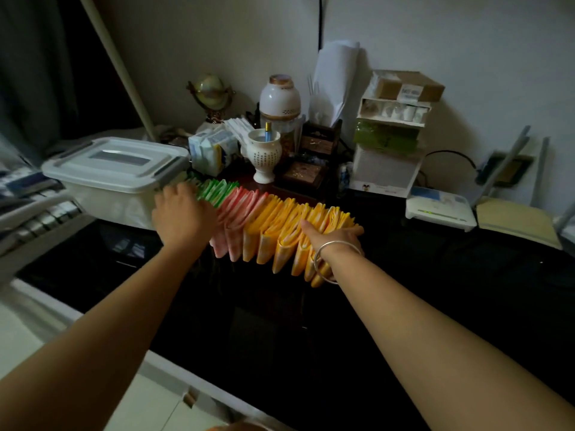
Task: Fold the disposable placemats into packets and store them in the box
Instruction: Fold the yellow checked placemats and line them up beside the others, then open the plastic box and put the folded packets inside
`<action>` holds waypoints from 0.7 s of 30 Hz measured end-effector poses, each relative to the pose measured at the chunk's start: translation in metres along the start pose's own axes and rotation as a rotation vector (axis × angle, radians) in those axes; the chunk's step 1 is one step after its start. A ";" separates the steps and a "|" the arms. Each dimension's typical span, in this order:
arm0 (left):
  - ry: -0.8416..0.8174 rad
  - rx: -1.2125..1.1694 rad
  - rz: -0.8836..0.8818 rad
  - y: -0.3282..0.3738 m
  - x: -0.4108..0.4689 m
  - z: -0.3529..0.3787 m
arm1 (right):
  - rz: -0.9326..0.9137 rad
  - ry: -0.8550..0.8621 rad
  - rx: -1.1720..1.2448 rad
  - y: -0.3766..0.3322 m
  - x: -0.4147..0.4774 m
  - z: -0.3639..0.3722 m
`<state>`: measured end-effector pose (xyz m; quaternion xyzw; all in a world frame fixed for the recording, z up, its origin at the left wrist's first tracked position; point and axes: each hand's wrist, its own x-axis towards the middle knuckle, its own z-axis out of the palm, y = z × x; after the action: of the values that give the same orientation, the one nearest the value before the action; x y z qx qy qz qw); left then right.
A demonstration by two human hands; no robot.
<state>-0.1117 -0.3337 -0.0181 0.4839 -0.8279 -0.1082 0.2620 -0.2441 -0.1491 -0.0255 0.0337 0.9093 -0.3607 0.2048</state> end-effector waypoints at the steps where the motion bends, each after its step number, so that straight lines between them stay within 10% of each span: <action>1: -0.037 0.023 -0.031 -0.011 0.004 0.001 | 0.000 -0.001 -0.022 -0.002 0.000 0.001; 21: -0.368 0.275 -0.135 -0.001 0.033 0.032 | 0.006 -0.136 -0.158 -0.017 0.013 -0.011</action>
<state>-0.1410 -0.3648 -0.0345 0.5414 -0.8344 -0.0984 0.0304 -0.2636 -0.1553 -0.0128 -0.0045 0.9187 -0.2889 0.2693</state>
